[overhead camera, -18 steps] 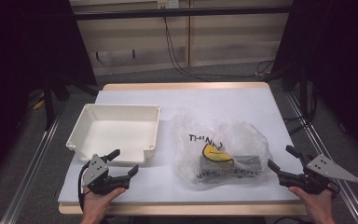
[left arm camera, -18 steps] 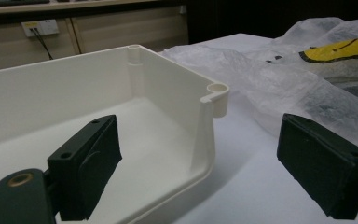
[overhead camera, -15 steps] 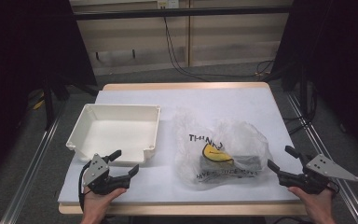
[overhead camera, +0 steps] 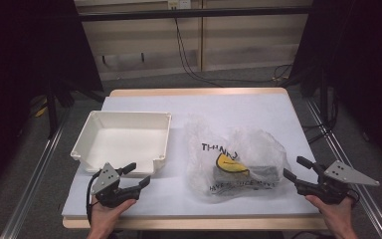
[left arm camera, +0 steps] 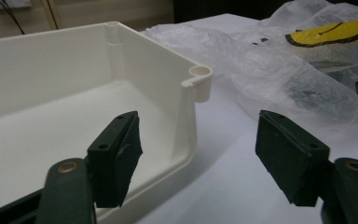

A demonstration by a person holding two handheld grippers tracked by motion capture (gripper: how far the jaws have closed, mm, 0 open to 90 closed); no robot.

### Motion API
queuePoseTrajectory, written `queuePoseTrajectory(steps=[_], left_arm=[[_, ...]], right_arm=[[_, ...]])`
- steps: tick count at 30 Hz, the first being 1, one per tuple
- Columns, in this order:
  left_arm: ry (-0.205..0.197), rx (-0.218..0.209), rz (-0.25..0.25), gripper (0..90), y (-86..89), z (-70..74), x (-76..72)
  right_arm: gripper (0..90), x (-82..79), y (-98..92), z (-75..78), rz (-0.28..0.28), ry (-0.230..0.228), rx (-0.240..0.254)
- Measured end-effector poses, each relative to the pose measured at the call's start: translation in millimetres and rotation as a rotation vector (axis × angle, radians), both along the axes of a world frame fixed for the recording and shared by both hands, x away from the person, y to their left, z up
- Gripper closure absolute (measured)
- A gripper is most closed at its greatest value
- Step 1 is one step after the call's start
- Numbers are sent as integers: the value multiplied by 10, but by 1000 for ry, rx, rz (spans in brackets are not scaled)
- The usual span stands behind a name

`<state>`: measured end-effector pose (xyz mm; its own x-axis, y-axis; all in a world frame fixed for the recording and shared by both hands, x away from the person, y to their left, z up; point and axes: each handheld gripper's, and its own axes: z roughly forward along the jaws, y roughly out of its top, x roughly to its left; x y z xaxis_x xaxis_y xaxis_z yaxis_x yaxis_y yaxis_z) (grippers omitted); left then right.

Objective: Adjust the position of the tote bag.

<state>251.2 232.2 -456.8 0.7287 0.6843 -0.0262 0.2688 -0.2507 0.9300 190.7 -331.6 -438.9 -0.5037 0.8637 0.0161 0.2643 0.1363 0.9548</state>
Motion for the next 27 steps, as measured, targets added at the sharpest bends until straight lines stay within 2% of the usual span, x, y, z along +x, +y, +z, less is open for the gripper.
queuePoseTrajectory(steps=[2, 4, 5, 7, 12, 15, 18, 19, 20, 21, 24, 25, 27], left_arm=[[3, 0, -15, 332, -14, 0, 7], [-2, 13, -9, 357, -28, 7, -1], [23, 19, -24, 359, -34, 12, 5], [35, 14, -26, 373, -46, 14, 12], [46, 11, -50, 416, -59, 63, 61], [52, 11, -65, 438, -74, 81, 58], [66, 19, -94, 452, -94, 117, 53], [80, 8, -108, 478, -119, 122, 77], [89, 10, -115, 479, -127, 134, 100], [88, 11, -122, 496, -130, 143, 107], [84, 8, -128, 517, -142, 162, 124], [85, 16, -124, 517, -145, 170, 131], [91, 27, -141, 536, -170, 182, 155]], right_arm=[[406, 43, 18, 12, 31, 19, -12], [427, 71, 38, 24, 45, 31, -10], [435, 91, 52, 38, 50, 37, -14], [455, 128, 72, 63, 59, 41, -21], [475, 218, 133, 113, 97, 56, -35], [487, 236, 168, 128, 102, 61, -48], [506, 277, 222, 172, 137, 67, -79], [526, 340, 252, 218, 147, 78, -98], [532, 372, 258, 237, 156, 79, -93], [543, 429, 262, 273, 168, 94, -92], [565, 553, 285, 327, 189, 93, -91], [565, 553, 285, 327, 189, 93, -91], [585, 659, 316, 351, 211, 97, -103]])
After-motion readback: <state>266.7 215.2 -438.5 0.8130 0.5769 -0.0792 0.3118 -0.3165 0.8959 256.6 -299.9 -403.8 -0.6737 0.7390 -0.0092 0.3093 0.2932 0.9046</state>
